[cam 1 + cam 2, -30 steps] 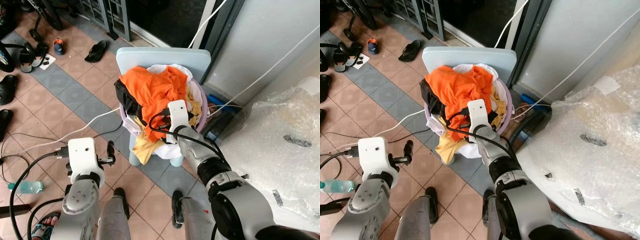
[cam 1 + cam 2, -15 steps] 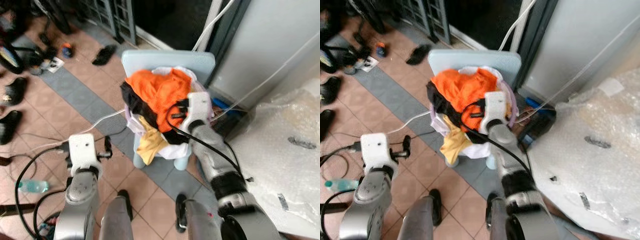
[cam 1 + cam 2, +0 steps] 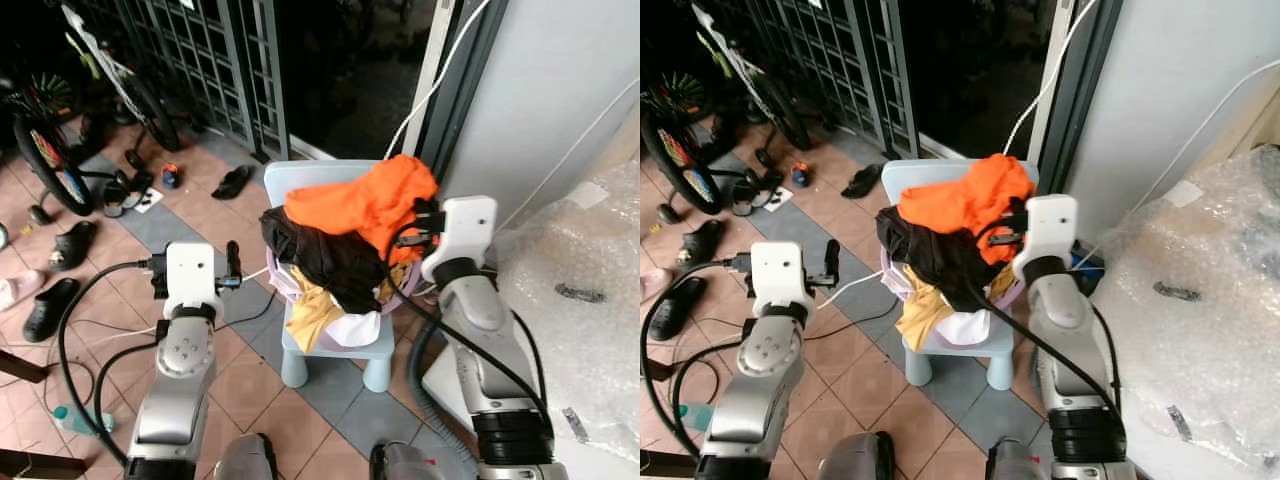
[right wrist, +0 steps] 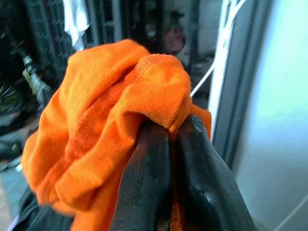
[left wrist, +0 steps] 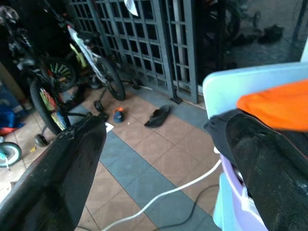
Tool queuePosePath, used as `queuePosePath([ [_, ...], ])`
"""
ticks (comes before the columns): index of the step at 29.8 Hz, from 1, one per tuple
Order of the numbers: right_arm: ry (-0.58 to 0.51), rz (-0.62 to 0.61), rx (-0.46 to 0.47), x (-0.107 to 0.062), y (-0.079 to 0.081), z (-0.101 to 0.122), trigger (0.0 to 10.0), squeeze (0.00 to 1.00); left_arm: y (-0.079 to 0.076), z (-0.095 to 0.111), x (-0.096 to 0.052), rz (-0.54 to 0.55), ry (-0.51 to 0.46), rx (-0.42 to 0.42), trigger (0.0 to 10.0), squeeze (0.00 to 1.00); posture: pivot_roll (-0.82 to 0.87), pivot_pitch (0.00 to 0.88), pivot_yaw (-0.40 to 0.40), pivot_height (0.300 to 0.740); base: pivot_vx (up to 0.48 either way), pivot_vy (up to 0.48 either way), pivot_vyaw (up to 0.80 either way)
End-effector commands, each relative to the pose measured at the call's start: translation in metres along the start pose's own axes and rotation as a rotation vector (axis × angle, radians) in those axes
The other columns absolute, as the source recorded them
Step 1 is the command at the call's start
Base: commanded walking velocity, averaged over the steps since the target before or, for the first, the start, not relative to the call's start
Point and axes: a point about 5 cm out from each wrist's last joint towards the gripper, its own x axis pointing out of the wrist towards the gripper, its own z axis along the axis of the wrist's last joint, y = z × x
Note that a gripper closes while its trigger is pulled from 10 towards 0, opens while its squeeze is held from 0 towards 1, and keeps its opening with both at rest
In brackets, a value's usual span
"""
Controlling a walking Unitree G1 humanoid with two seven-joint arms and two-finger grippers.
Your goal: Clothes washing
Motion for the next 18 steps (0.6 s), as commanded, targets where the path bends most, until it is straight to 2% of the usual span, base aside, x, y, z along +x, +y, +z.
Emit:
queuePosePath([
  [1, -0.047, -0.020, -0.014, -0.002, -0.003, 0.010, 10.0, 0.00, 0.003, -0.004, 0.002, 0.004, 0.007, 0.000, 10.0, 0.00, -0.04, 0.000, 0.107, 0.740, 0.000, 0.000, 0.00],
  [5, -0.005, -0.061, -0.022, -0.011, -0.007, 0.004, 10.0, 0.00, -0.005, -0.007, 0.004, -0.033, 0.011, -0.024, 10.0, 0.00, -0.06, 0.000, 0.114, 0.740, 0.000, 0.000, 0.00],
  [9, 0.016, -0.091, -0.043, -0.016, -0.009, -0.002, 10.0, 0.00, -0.011, -0.012, 0.002, -0.057, 0.015, -0.039, 10.0, 0.00, -0.08, 0.000, 0.136, 0.740, 0.000, -0.072, -0.73],
  [13, -0.020, -0.061, -0.073, -0.009, -0.003, 0.005, 10.0, 0.00, -0.015, -0.015, 0.003, -0.091, 0.015, -0.047, 10.0, 0.00, -0.09, 0.000, 0.142, 0.740, 0.000, -0.307, -0.72],
  [18, -0.056, -0.070, -0.104, 0.001, -0.009, 0.014, 10.0, 0.00, -0.018, -0.007, 0.010, -0.098, -0.021, -0.045, 10.0, 0.00, -0.08, 0.000, 0.123, 0.740, 0.000, -0.301, -0.73],
])
